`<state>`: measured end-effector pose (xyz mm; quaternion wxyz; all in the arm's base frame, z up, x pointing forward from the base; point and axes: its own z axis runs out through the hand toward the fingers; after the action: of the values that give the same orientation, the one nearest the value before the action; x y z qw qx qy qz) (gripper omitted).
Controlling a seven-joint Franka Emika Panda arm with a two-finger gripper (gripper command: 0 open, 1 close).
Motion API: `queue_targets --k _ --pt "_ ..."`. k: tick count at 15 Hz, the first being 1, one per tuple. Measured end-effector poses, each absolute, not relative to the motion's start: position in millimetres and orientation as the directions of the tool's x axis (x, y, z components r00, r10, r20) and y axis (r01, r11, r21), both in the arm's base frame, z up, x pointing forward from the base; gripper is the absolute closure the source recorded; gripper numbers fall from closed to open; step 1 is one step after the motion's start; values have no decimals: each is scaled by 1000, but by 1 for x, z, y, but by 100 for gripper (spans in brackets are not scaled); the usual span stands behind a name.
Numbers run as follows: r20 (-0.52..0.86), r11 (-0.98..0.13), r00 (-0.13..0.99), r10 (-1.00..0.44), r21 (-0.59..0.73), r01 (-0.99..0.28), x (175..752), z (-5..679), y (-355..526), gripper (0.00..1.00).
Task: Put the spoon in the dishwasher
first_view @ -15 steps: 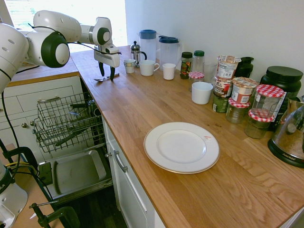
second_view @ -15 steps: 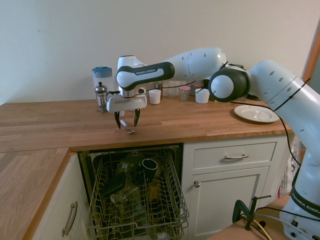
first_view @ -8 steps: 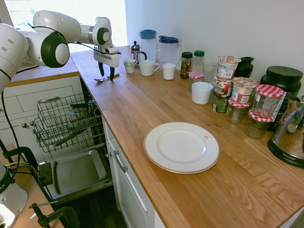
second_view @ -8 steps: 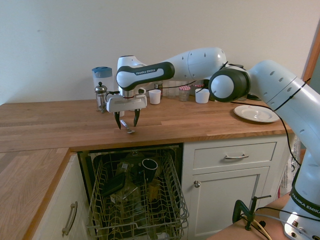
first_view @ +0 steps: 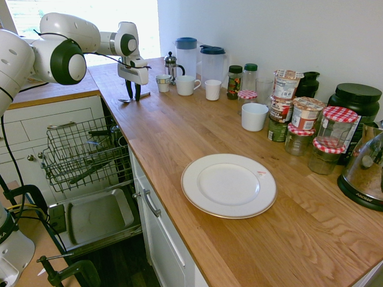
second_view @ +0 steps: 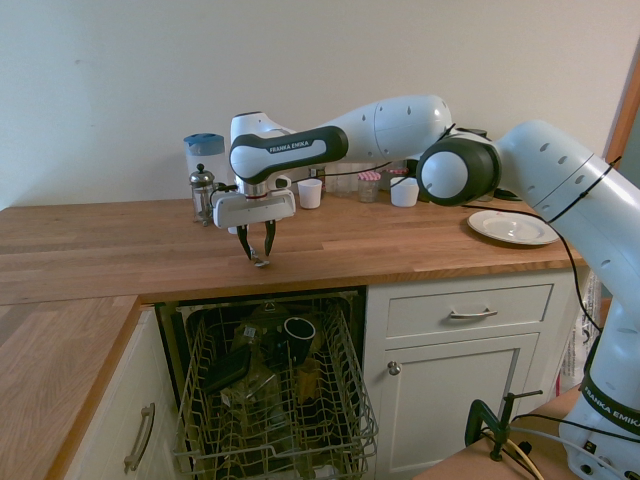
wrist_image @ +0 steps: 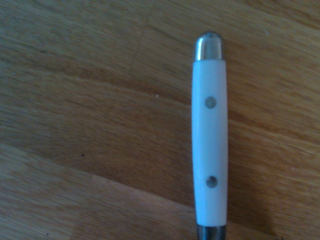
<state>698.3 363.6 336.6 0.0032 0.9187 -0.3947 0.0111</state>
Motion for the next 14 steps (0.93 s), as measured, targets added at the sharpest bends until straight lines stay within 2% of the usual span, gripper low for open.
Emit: queue_targets --k 14 --pt "42 -641 641 -766 12 -767 703 340 362 100"
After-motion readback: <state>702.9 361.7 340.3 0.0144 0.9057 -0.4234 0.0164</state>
